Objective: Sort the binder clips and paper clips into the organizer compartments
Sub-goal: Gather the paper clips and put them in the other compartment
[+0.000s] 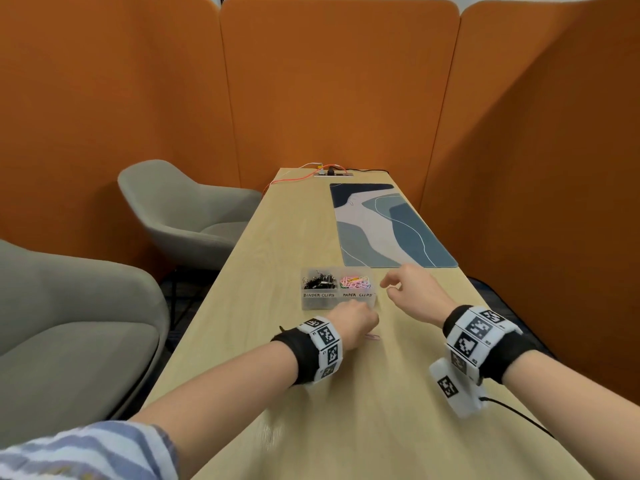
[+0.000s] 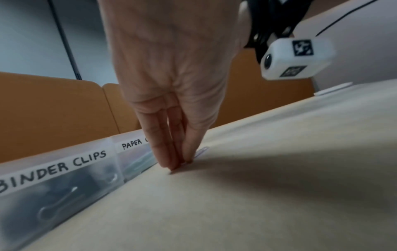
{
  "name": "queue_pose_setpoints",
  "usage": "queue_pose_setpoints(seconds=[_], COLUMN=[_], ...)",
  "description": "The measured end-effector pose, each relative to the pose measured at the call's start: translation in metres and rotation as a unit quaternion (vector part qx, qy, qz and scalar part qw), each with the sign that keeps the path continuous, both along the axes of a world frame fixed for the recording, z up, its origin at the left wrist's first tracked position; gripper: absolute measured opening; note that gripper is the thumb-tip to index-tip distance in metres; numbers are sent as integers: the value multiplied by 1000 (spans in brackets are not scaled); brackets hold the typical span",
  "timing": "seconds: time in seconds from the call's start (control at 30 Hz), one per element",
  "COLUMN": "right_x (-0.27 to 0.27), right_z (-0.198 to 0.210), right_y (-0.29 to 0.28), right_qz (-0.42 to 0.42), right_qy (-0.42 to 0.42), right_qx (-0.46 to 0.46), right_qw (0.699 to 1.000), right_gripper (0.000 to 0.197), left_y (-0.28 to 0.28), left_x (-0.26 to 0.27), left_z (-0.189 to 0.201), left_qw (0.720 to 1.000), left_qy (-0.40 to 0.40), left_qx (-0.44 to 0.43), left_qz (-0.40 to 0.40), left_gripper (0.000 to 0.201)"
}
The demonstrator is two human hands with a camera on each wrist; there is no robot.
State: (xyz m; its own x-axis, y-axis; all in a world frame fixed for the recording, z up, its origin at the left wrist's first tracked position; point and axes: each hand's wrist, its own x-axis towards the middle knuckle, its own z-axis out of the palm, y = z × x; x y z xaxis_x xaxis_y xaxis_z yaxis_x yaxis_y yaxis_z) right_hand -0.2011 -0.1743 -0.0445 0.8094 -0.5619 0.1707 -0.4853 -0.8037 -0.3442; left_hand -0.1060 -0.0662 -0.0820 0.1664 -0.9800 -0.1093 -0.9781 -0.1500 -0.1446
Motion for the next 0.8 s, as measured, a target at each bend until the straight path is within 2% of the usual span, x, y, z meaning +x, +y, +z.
queue_pose_setpoints(seconds=[0.13,0.3,0.47,0.67,0.8], right_x=[-26,-40,-10,34,53], right_z=[-3,-15,-16,-18,-21], right_y=[11,19,3,-15,-23], right_qz=[-13,-32,-30,-24,-24], right_qy=[3,25,-10,0,0], right_qx=[-9,21,22,32,62], right_qw=[1000,999,999,999,998], right_gripper=[27,28,33,19,13], left_y=[-1,-3,-4,0,-1], left_x=[-4,0,16,43,49], left_z=[0,-3,-9,-12,-15], left_qw=[1000,999,994,982,986], left_qy=[-11,36,101,172,149], left_qx=[4,2,-17,-55,-63], left_qz=[-4,18,49,59,35], left_gripper=[23,23,25,36,21])
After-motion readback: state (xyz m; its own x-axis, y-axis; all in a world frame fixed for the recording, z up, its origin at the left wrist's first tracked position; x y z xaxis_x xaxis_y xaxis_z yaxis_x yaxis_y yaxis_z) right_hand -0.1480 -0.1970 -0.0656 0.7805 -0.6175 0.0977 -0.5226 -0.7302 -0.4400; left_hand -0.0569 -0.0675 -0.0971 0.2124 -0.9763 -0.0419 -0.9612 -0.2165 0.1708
